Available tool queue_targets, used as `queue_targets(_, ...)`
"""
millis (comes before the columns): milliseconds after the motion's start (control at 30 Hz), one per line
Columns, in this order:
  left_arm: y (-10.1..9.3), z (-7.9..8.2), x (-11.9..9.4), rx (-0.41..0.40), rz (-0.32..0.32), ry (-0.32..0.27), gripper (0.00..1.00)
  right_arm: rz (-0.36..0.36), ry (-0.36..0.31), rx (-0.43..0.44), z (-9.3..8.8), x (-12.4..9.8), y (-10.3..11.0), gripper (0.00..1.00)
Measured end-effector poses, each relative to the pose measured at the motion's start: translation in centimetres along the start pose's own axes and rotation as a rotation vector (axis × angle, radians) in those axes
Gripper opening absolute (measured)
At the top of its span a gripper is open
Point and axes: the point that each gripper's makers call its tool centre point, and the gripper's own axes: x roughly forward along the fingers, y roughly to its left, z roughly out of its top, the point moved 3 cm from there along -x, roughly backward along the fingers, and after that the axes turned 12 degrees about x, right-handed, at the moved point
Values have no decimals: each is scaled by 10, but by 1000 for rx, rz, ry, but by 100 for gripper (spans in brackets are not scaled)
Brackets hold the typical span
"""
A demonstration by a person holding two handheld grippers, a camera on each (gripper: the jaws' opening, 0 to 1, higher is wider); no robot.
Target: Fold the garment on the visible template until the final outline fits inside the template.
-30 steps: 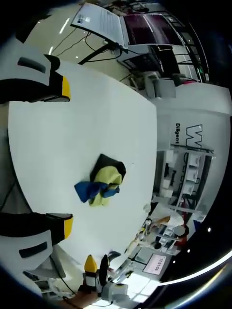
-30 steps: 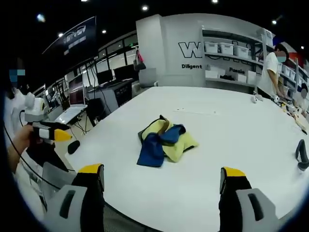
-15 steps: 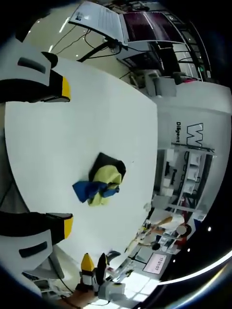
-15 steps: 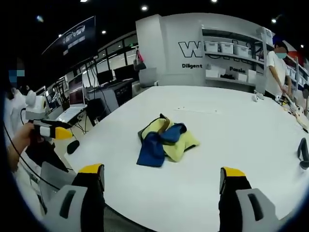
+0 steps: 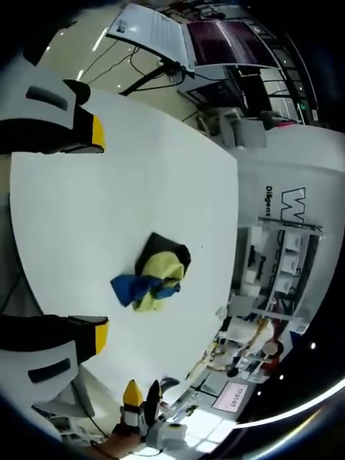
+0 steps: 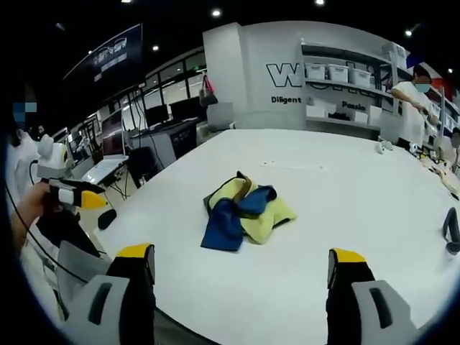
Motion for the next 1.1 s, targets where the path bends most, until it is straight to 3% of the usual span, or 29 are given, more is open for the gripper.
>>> queue_targets(1100,5,0,9,0,16,-2,87,-4,6,-3,-1,9,-3,99)
